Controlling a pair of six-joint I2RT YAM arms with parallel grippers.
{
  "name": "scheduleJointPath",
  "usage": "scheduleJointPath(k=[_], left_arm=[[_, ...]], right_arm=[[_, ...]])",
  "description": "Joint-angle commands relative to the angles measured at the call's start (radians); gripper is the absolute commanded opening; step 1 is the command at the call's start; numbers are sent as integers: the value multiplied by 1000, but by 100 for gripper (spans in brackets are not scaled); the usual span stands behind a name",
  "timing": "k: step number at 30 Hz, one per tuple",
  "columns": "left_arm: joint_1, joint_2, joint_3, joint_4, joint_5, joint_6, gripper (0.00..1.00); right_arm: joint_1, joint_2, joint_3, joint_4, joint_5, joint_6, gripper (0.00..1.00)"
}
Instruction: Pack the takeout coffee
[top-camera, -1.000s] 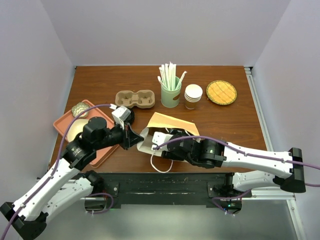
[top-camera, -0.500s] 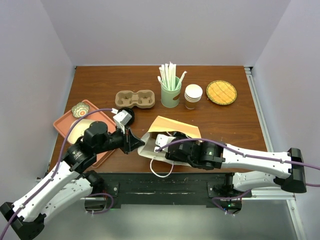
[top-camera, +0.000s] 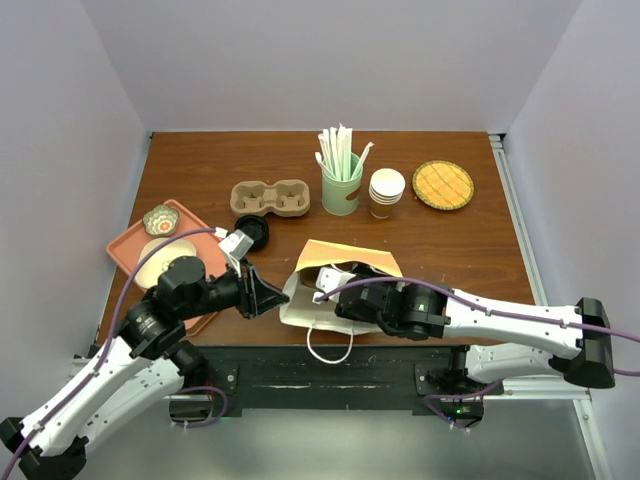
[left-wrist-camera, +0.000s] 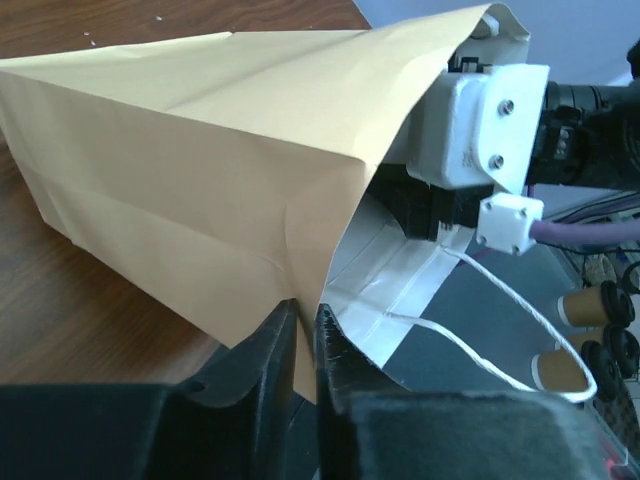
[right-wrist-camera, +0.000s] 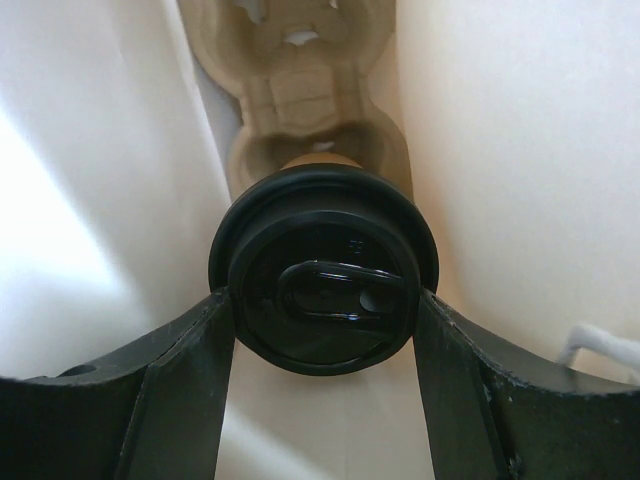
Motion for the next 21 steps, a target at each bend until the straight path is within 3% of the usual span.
scheduleJointPath(k=[1,3,6,12,14,15,18,21], left_arm=[[-6,-30,-3,2,26,-18,33],[-8,-1,14,-6,23,1,43],[-8,56,45,-3,26,35,48],[-8,175,102,3,-5,128,49],[-6,194,116,11,-2,139,41],[-6,200,117,15,3,137,27],[-6,161,97,31,4,118,5],[-6,108,70,25,-16,88,0]], right_arm=[[-9,-44,-18,18,25,-3,42],[-10,-43,-9,14,-5,-13,42],[-10,-32,-4,9,-16,-29,42],[-10,-35,-35,81,-44,-143,42],[-10,-21,-32,89,-47,-161,42],[-9,-17,-30,86,-50,-176,42],[-10,-14,-38,98,-51,-232,42],[-10,-18,-41,124,-82,-332,42]])
